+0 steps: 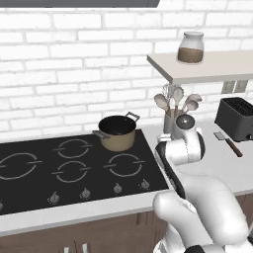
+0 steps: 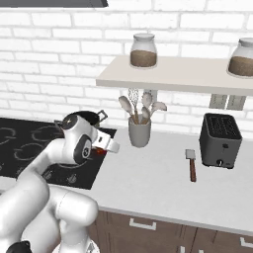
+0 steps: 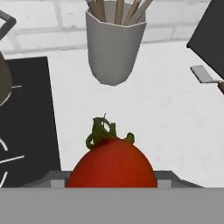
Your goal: Put the potato and tomato in the pot. Retrieve the spatula and lightly stir the vegetables in the pot.
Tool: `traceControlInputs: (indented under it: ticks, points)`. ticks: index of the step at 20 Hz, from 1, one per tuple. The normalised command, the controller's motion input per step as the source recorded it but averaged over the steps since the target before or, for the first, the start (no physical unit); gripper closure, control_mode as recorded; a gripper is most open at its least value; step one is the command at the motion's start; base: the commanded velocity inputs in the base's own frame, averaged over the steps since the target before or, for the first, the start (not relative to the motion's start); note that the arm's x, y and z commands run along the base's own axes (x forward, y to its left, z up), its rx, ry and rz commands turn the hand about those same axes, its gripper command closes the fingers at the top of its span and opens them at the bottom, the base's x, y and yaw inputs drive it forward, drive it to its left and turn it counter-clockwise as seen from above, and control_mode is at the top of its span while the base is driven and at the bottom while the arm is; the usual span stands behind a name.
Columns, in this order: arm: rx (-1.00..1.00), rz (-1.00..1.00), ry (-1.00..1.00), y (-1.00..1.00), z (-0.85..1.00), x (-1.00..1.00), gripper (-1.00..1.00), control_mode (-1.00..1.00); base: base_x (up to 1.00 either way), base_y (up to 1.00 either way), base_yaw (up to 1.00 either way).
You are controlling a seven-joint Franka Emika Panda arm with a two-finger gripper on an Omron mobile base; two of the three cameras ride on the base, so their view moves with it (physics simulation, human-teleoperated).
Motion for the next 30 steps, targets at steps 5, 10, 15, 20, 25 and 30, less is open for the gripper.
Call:
traceControlInputs:
  ticks: [5,10,15,20,25,30]
  points:
    - [0.00,0.06,0.00,0.92,0.24,0.51,1.00,-1.00,0.00,0.00,0.00]
    - [0.00,0.07,-0.03,0.73,0.54,0.58,1.00,-1.00,0.00,0.00,0.00]
    - [0.01,0.05,-0.01,0.60,0.47,0.74,1.00,-1.00,0.00,0.00,0.00]
    - [0.00,0.04,0.02,0.52,-0.02,0.87,1.00,-1.00,0.00,0.00,0.00]
    - [0.00,0.03,0.05,0.52,-0.42,0.84,1.00,-1.00,0.00,0.00,0.00]
    - [0.00,0.01,0.00,0.30,-0.49,0.52,1.00,-1.00,0.00,0.00,0.00]
